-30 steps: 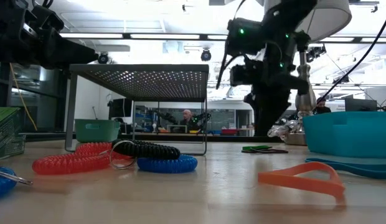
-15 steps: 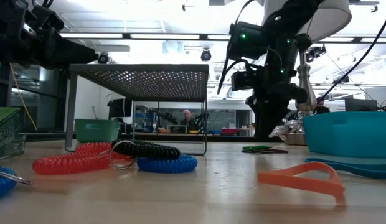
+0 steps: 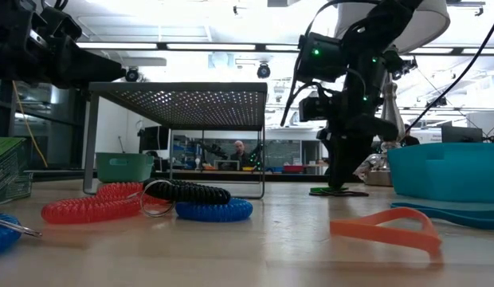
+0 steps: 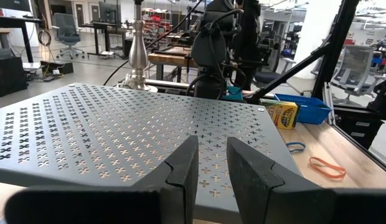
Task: Pick & Place Office Desk Supplies
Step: Put the green rubberband into the blue basket
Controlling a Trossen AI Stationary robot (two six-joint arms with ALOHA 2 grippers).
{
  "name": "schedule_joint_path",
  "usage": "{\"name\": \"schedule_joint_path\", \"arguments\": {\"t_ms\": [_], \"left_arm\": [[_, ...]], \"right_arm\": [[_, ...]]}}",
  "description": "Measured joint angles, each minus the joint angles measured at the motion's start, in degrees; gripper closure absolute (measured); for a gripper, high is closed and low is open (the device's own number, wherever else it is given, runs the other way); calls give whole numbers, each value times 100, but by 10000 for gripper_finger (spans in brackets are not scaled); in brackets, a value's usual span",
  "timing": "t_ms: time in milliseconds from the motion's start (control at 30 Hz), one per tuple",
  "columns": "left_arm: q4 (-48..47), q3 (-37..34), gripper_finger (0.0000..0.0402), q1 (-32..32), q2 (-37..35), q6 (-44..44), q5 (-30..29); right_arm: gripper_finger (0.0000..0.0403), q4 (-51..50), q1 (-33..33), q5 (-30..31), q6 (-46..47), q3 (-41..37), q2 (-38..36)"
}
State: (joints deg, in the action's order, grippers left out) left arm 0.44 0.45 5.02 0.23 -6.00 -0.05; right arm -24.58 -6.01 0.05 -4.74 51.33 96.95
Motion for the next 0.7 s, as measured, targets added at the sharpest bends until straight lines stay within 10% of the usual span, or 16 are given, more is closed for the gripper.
{"name": "schedule_joint_path", "arguments": {"t_ms": [700], "left_arm": [[-2, 0, 323, -1, -1, 0, 2]], "right_arm": [[340, -91, -14, 391, 21, 0, 2]]}}
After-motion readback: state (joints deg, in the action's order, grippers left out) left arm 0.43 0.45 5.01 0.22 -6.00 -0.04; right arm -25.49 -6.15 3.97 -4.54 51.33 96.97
